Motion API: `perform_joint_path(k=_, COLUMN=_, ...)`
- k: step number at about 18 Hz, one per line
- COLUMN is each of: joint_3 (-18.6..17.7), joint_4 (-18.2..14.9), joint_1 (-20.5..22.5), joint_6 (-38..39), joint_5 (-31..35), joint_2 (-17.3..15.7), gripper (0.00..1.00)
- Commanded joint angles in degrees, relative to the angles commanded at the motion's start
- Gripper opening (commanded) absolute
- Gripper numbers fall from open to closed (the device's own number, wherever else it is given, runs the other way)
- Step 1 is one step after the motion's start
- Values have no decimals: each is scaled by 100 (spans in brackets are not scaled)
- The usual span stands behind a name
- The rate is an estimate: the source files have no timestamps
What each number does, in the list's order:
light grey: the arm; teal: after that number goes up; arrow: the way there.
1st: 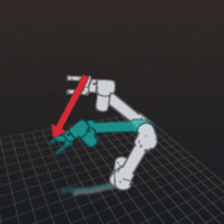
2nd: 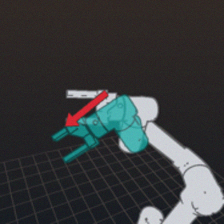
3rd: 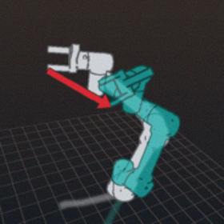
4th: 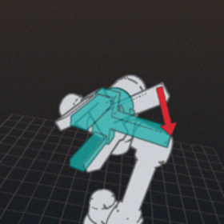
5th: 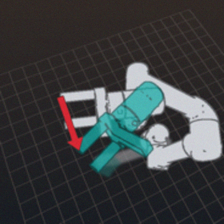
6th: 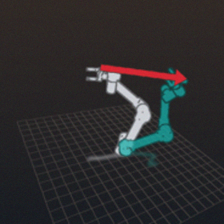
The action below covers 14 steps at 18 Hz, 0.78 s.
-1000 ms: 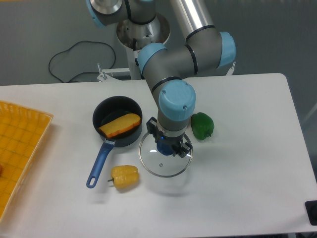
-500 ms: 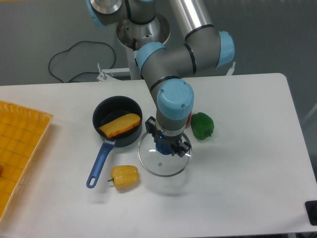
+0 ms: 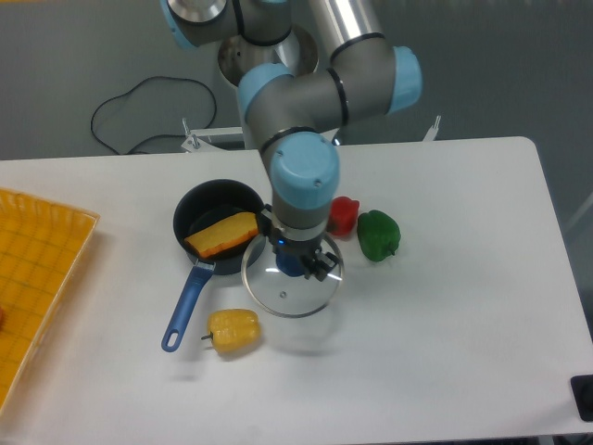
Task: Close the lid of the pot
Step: 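Carry the glass lid toward the dark blue saucepan and over its rim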
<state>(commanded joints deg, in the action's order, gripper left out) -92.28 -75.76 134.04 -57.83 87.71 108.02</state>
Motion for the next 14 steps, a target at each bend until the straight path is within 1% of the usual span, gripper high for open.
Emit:
perform_joint_path(k=5, joint_3=-237, joint_4=-70, joint_1=-229, joint_6=-9, joint_5=9, joint_2=-263, gripper=32)
perform_joint_path(k=11, joint_3=-826, joint_4=-35, joint_1=-352, joint_6=-219, joint_5=26, joint_2=-781, gripper=31)
perform_joint_path(k=14, joint_3=-1011, joint_4=-9, joint_1=-414, joint_6=-211, joint_5=26, joint_2=-922, gripper=32)
